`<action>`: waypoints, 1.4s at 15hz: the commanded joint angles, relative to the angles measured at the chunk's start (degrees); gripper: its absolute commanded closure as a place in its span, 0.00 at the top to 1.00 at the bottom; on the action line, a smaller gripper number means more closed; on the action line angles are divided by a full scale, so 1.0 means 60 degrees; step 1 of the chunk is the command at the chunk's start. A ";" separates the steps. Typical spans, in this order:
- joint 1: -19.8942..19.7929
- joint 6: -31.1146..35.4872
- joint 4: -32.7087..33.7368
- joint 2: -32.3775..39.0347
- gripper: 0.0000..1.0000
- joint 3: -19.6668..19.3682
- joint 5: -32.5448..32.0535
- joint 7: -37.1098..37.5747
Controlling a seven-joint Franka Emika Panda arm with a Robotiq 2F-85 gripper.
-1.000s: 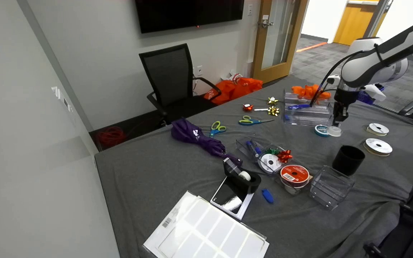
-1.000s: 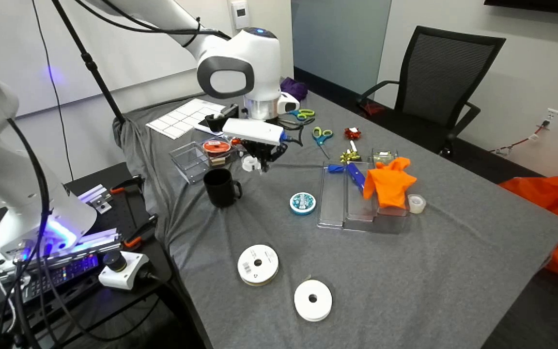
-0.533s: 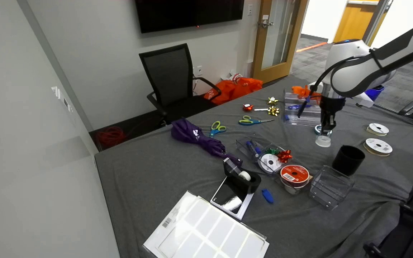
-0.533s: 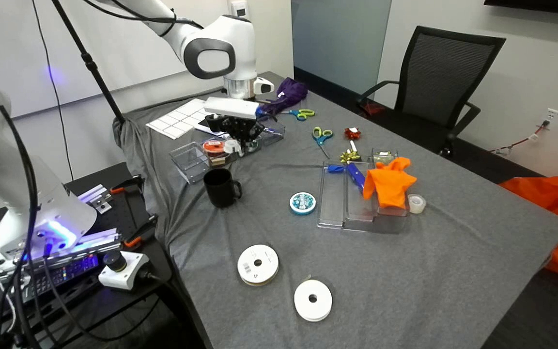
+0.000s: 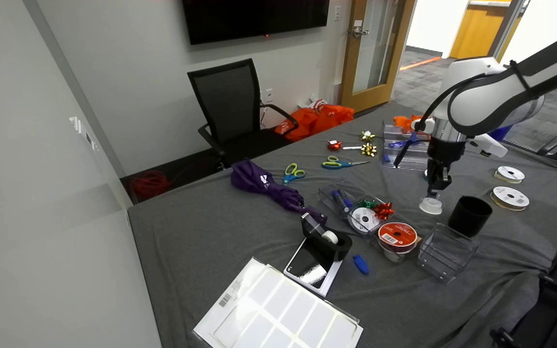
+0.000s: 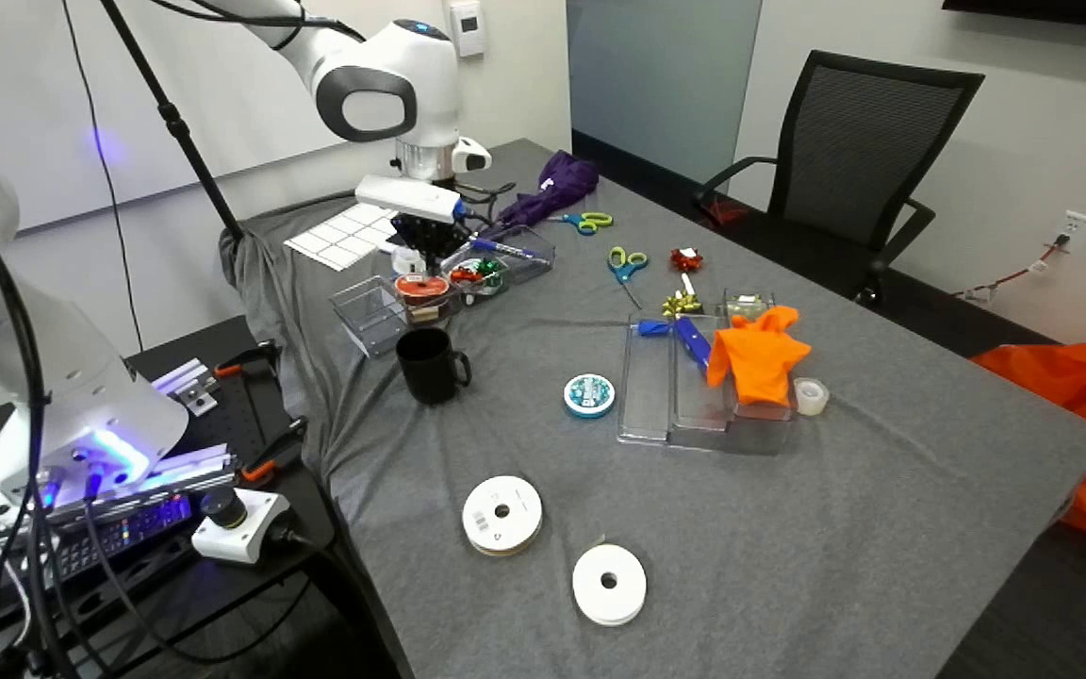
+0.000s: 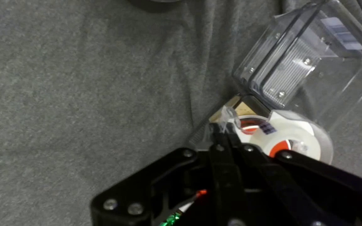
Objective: Pick up the clear cello tape and place it on the red ribbon in the clear container
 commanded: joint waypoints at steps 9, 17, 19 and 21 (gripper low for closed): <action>0.0642 -0.0058 0.0418 0.0558 0.01 -0.0018 -0.0343 0.1391; 0.1355 -0.0353 0.1724 0.2144 0.01 0.0269 -0.0981 0.4145; 0.1452 -0.0491 0.2023 0.2482 0.01 0.0297 -0.1196 0.4521; 0.1474 -0.0821 0.2234 0.2677 0.29 0.0342 -0.1373 0.4548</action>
